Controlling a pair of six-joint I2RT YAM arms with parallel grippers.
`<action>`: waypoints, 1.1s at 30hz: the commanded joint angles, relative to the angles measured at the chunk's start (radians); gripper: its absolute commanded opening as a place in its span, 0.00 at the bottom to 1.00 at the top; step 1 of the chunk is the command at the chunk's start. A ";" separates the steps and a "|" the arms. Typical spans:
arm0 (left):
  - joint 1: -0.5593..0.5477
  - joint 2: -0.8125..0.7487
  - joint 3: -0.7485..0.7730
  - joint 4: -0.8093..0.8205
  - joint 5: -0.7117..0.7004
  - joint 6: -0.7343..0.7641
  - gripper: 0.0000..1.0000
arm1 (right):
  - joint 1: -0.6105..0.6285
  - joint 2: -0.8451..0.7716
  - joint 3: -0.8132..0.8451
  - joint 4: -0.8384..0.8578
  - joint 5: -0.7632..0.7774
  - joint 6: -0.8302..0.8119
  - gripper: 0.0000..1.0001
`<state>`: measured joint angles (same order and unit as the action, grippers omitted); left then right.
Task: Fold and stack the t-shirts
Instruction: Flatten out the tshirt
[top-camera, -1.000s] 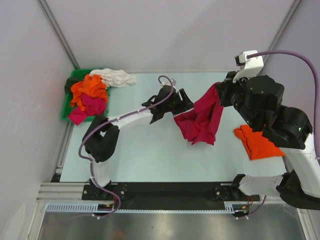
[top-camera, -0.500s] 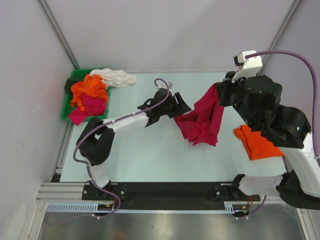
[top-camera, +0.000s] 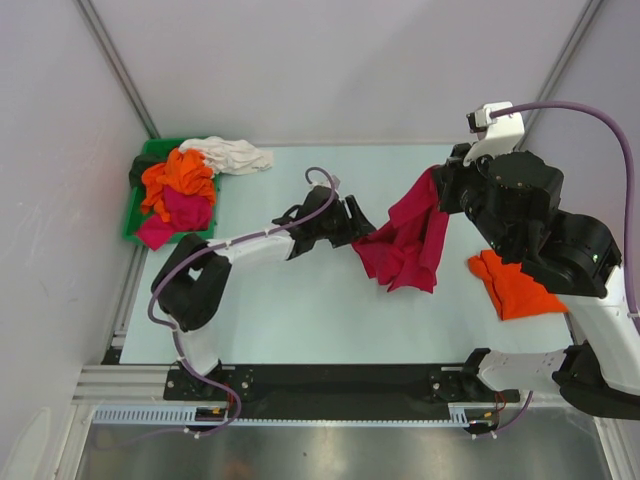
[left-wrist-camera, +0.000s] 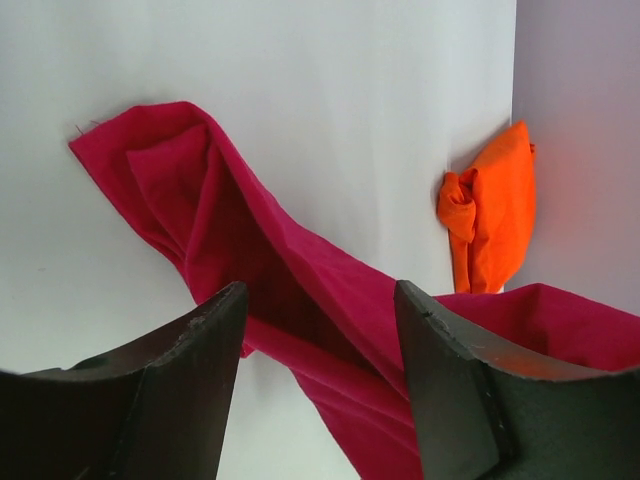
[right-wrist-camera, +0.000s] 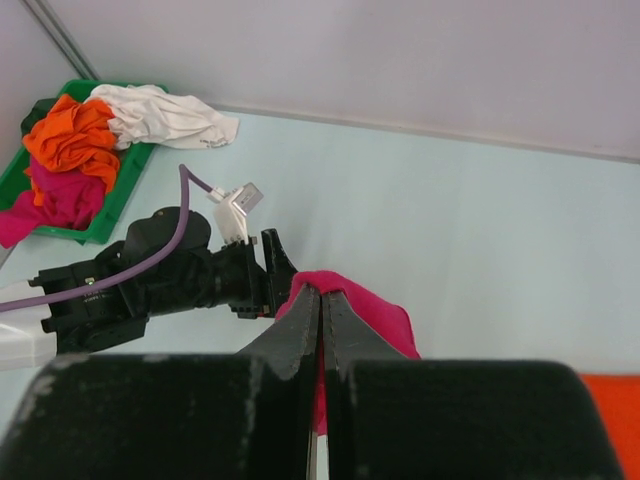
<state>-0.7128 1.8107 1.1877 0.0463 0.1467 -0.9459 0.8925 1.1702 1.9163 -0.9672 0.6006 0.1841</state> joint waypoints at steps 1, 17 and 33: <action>0.003 0.035 0.059 0.053 0.054 -0.034 0.66 | -0.001 -0.021 0.001 0.042 0.025 0.003 0.00; -0.008 0.020 0.061 0.047 0.050 -0.014 0.00 | -0.004 -0.024 -0.007 0.044 0.056 -0.014 0.00; 0.113 -0.395 0.168 -0.331 -0.311 0.228 0.00 | -0.047 -0.064 -0.115 0.110 0.114 -0.035 0.00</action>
<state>-0.6491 1.5539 1.2301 -0.1474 0.0051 -0.8318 0.8627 1.1248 1.8183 -0.9302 0.6609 0.1650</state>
